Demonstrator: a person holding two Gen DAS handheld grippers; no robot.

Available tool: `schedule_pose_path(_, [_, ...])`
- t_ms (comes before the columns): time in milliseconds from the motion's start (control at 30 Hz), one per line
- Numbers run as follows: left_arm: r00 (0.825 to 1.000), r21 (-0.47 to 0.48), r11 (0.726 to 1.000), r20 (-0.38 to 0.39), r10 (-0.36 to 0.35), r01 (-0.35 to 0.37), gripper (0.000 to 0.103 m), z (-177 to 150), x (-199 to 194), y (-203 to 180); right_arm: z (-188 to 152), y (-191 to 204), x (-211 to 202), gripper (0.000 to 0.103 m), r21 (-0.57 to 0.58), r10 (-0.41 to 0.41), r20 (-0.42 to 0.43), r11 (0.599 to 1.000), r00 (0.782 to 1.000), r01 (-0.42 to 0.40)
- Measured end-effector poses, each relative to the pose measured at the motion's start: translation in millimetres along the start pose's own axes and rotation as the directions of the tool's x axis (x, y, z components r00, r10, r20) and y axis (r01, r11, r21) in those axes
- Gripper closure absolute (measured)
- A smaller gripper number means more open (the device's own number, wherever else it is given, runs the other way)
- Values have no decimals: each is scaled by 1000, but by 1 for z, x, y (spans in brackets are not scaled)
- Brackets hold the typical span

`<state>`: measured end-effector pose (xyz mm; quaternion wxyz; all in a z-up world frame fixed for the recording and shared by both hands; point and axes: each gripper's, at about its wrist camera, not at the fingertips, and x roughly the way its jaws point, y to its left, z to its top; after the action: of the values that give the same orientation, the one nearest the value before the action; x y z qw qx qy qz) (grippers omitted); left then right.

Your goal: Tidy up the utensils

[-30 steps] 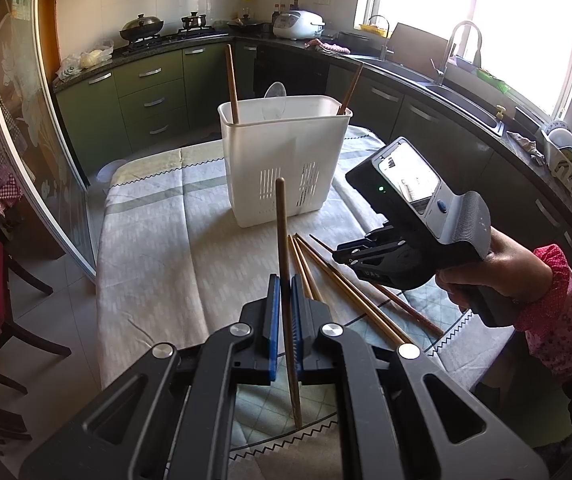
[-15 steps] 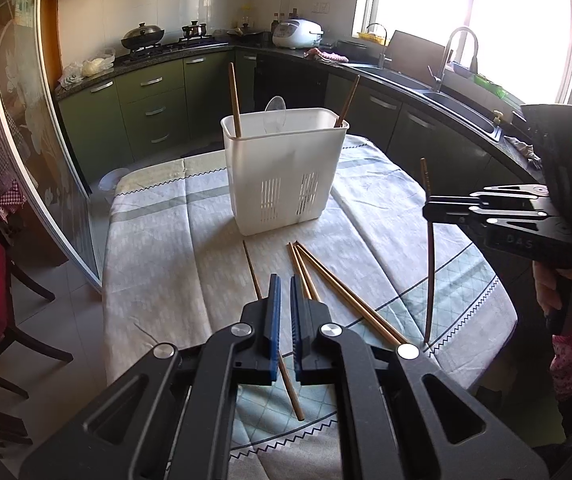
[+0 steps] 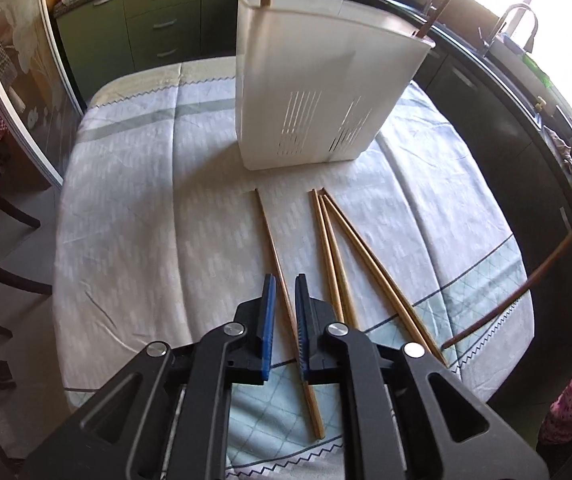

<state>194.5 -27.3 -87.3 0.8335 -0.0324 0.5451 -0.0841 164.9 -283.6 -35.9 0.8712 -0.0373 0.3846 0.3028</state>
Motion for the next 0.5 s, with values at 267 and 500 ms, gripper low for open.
schedule_pose_path(267, [986,-35,995,-142,93,-99,89,31,65,-2,-5,-5,-11,97,5,1,9,1000,1000,-1])
schedule_pose_path(500, [976,-19,988,-160,147,-152,97,37,78,-12,-7,-10,-15,97,18,10,14,1000,1000,-10])
